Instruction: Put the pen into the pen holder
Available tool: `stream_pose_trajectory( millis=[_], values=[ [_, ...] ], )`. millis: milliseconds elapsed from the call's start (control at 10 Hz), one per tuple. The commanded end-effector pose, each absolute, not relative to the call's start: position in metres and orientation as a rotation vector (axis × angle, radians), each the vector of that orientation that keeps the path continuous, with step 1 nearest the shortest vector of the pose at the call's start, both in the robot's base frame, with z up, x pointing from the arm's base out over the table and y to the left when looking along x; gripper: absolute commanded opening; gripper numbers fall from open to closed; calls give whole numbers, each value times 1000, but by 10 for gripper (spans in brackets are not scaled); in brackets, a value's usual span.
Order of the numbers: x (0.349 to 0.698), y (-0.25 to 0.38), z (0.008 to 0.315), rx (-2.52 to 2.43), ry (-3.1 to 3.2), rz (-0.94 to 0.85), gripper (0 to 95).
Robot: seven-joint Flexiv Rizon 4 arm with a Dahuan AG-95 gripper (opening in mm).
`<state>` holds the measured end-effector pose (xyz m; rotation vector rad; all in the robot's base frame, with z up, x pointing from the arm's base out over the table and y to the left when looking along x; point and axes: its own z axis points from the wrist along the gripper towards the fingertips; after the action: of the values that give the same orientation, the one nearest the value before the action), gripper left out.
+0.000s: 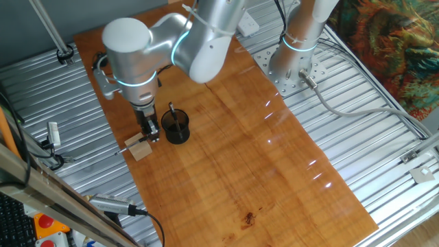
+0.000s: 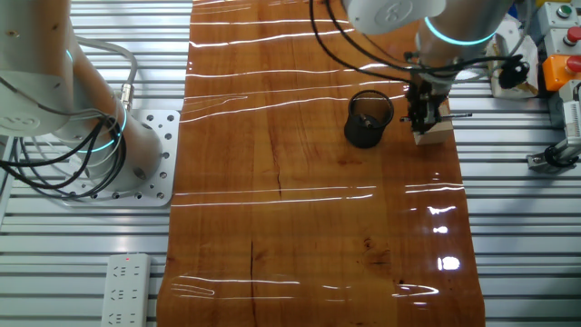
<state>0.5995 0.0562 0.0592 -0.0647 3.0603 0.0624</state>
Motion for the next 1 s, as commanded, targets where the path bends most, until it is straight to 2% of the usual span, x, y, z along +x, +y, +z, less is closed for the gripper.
stream_pose_trajectory(
  millis=[100,300,700,1000],
  values=[
    [597,56,58,-69,3065,59,380],
    [596,56,58,-89,3069,21,0],
    [596,57,58,-98,3069,7,0],
    [596,57,71,-112,3077,9,0]
  ],
)
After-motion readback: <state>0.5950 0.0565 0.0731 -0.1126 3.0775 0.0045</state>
